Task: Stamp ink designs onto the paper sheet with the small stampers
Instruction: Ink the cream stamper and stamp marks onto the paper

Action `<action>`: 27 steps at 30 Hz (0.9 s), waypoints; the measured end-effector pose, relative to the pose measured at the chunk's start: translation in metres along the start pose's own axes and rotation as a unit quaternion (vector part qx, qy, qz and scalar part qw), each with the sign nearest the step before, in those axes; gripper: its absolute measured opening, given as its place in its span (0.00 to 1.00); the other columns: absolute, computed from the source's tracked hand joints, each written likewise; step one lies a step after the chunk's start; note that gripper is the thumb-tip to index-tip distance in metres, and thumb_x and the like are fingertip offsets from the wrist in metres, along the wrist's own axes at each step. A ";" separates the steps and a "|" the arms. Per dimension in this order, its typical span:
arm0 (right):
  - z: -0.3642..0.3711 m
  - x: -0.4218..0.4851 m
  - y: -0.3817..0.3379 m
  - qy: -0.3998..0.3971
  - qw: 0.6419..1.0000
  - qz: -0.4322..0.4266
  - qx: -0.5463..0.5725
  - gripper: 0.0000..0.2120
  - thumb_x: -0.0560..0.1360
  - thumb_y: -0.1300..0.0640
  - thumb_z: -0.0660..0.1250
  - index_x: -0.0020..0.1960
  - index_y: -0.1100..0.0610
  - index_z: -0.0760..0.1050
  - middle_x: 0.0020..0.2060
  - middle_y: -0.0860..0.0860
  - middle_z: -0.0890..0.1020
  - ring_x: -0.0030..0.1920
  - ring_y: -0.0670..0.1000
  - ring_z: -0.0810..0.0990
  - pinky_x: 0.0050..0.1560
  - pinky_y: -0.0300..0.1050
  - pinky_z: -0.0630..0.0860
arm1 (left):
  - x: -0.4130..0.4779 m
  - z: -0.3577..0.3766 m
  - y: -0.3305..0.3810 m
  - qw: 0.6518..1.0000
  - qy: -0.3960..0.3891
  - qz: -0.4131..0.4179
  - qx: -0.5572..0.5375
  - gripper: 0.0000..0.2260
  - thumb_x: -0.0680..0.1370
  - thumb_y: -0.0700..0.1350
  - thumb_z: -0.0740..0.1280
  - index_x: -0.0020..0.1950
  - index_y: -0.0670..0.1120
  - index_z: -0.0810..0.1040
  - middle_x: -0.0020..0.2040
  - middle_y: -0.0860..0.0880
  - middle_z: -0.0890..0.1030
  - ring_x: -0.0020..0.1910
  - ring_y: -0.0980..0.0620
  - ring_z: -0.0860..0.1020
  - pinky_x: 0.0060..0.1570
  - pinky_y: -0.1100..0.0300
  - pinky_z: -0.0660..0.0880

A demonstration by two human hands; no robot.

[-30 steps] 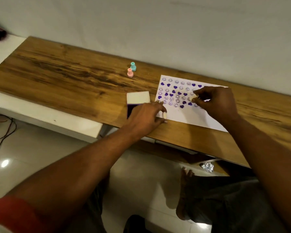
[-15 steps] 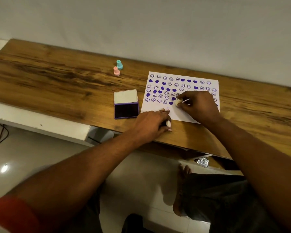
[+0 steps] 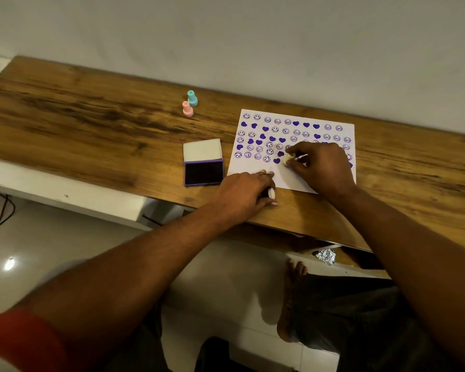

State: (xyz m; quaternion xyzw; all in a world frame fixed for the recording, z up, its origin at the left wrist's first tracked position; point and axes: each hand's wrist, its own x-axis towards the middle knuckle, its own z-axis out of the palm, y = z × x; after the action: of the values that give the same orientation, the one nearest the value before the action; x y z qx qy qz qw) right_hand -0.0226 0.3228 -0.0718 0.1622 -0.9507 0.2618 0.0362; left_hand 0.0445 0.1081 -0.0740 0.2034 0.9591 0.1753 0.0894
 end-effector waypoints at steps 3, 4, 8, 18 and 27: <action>-0.001 0.000 -0.003 -0.006 1.000 -0.001 -0.001 0.14 0.78 0.48 0.75 0.63 0.49 0.85 0.53 0.48 0.89 0.49 0.47 0.88 0.55 0.50 0.83 | 0.000 0.000 0.000 1.000 0.002 0.000 -0.002 0.19 0.82 0.58 0.69 0.72 0.53 0.79 0.80 0.53 0.72 0.74 0.47 0.75 0.63 0.49 0.76; -0.001 0.000 -0.003 -0.005 1.000 -0.001 -0.004 0.14 0.78 0.47 0.75 0.63 0.49 0.85 0.52 0.48 0.89 0.49 0.47 0.88 0.55 0.51 0.83 | 0.000 -0.001 -0.001 1.000 0.002 -0.001 -0.001 0.19 0.82 0.58 0.69 0.72 0.53 0.79 0.80 0.54 0.71 0.74 0.47 0.74 0.63 0.49 0.76; -0.001 0.000 -0.005 -0.004 1.000 -0.006 -0.022 0.15 0.79 0.47 0.74 0.63 0.49 0.85 0.52 0.48 0.89 0.50 0.48 0.88 0.55 0.52 0.83 | 0.000 0.000 -0.001 1.000 -0.002 -0.003 -0.001 0.19 0.82 0.58 0.69 0.72 0.54 0.79 0.80 0.53 0.71 0.73 0.47 0.75 0.62 0.48 0.76; 0.007 0.004 -0.005 0.007 0.996 -0.002 -0.086 0.13 0.79 0.48 0.73 0.62 0.51 0.85 0.50 0.50 0.89 0.52 0.54 0.87 0.50 0.47 0.79 | 0.001 0.003 -0.001 1.000 -0.006 -0.007 -0.006 0.20 0.82 0.59 0.69 0.72 0.53 0.79 0.80 0.53 0.71 0.73 0.46 0.76 0.62 0.48 0.76; 0.009 0.000 -0.011 0.008 0.993 0.012 -0.117 0.15 0.81 0.47 0.71 0.65 0.51 0.84 0.54 0.50 0.89 0.54 0.56 0.86 0.52 0.49 0.79 | -0.002 0.005 0.000 1.000 0.006 -0.008 -0.016 0.20 0.82 0.58 0.70 0.72 0.54 0.79 0.80 0.52 0.71 0.74 0.47 0.74 0.63 0.47 0.76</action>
State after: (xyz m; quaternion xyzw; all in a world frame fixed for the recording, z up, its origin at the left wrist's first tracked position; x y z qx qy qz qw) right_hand -0.0191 0.3088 -0.0744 0.1437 -0.9763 0.1506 0.0594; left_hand 0.0479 0.1082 -0.0790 0.1932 0.9583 0.1909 0.0886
